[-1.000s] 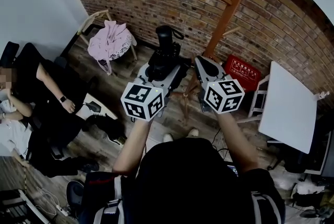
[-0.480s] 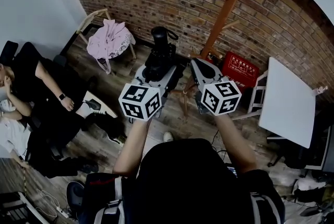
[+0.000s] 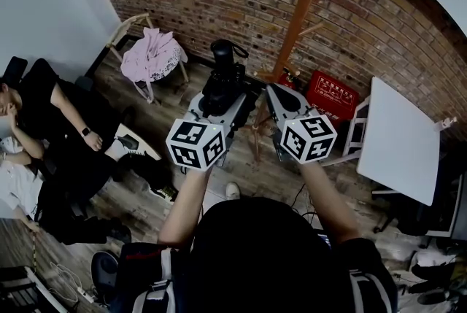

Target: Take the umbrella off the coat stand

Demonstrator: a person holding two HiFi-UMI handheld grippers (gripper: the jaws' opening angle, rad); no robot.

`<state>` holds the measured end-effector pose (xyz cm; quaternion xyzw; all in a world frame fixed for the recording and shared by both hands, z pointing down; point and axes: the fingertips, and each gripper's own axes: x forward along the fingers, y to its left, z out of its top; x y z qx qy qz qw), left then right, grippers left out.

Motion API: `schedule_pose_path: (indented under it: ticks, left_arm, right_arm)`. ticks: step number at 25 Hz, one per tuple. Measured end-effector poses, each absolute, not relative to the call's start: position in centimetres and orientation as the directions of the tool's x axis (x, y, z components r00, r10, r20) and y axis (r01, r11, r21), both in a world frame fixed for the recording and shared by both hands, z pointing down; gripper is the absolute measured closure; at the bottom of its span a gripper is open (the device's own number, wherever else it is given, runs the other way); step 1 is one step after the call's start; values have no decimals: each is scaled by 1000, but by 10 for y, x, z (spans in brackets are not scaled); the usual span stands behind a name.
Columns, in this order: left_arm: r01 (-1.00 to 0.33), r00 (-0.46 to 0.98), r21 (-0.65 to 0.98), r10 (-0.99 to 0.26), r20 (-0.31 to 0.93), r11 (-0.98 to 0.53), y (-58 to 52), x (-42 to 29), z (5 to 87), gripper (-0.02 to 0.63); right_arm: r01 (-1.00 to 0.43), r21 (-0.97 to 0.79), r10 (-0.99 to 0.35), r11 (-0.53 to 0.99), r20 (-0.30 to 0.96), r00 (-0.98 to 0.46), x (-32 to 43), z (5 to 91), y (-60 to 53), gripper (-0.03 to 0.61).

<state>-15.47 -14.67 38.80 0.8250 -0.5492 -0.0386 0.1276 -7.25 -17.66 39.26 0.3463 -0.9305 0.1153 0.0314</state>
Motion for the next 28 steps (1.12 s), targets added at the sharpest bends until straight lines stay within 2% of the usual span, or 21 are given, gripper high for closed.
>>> schedule_pose_path:
  ticks: [28]
  left_arm:
    - [-913, 358, 234, -931, 65, -335, -78, -71, 382, 370]
  right_arm:
    - [-637, -181, -630, 749, 101, -770, 15, 387, -109, 549]
